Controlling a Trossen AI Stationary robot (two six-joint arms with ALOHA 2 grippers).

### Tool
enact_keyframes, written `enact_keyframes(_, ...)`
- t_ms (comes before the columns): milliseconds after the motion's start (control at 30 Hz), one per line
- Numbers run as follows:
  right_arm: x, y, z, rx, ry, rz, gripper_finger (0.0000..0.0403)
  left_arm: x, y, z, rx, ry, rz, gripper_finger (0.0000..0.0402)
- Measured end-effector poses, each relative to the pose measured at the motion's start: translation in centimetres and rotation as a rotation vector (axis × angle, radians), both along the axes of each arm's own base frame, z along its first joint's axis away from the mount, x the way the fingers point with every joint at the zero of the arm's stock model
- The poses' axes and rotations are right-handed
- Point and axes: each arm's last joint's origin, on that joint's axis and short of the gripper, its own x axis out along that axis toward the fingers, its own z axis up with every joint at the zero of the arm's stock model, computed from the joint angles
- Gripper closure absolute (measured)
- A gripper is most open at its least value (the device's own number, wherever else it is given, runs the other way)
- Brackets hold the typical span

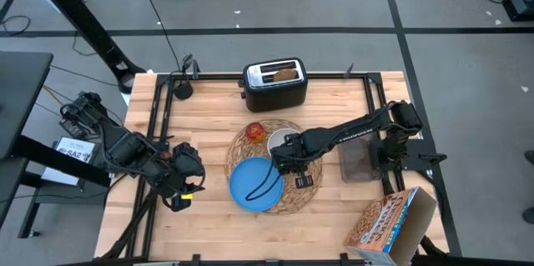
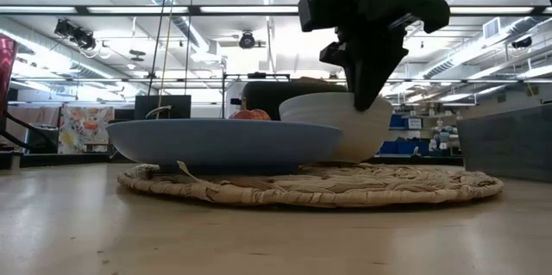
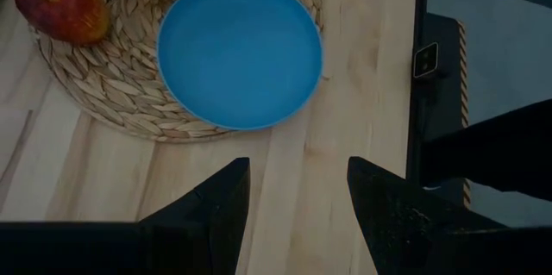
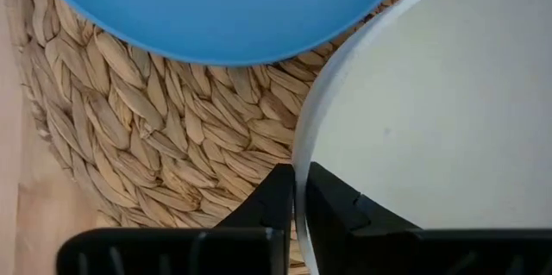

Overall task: Arrange a breakfast setting
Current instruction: Put the white bowl on top of the brown table mat to the top right of the blue plate, then pour the cereal into the white bowl

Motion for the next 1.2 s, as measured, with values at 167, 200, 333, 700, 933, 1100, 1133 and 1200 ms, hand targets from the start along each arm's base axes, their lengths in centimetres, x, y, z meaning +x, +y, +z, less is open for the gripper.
enact_keyframes(167, 0.0, 0.0, 0.0, 0.004, -0.001, -0.020, 0.0327, 0.0, 0.0, 0.0, -0.002, -0.003, 0.000, 0.0198)
enact_keyframes(200, 0.0, 0.1, 0.1, 0.005, -0.002, -0.023, 0.0319, 0.0, 0.0, 0.0, -0.004, -0.005, 0.000, 0.0198)
enact_keyframes(333, -0.4, 0.3, 0.8, 0.011, -0.022, -0.043, 0.0286, 0.1, -0.1, 0.1, 0.001, -0.028, 0.009, 0.0198)
enact_keyframes(700, -4.2, 2.1, 9.9, 0.124, -0.186, -0.151, 0.0230, 1.1, -0.7, 1.2, 0.014, -0.211, 0.019, 0.0198)
enact_keyframes(933, -8.2, 4.3, 19.6, 0.423, -0.282, -0.191, 0.0204, 2.1, -1.2, 2.6, 0.038, -0.398, -0.008, 0.0198)
enact_keyframes(1100, -12.1, 6.5, 24.4, 0.579, -0.341, -0.155, 0.0180, 2.2, -1.2, 2.7, 0.055, -0.416, -0.005, 0.0198)
enact_keyframes(1133, -13.0, 7.1, 25.1, 0.602, -0.348, -0.123, 0.0176, 2.2, -1.2, 2.7, 0.056, -0.417, -0.003, 0.0198)
enact_keyframes(1200, -14.7, 8.3, 26.0, 0.639, -0.348, -0.063, 0.0171, 2.2, -1.1, 2.7, 0.052, -0.417, 0.003, 0.0199)
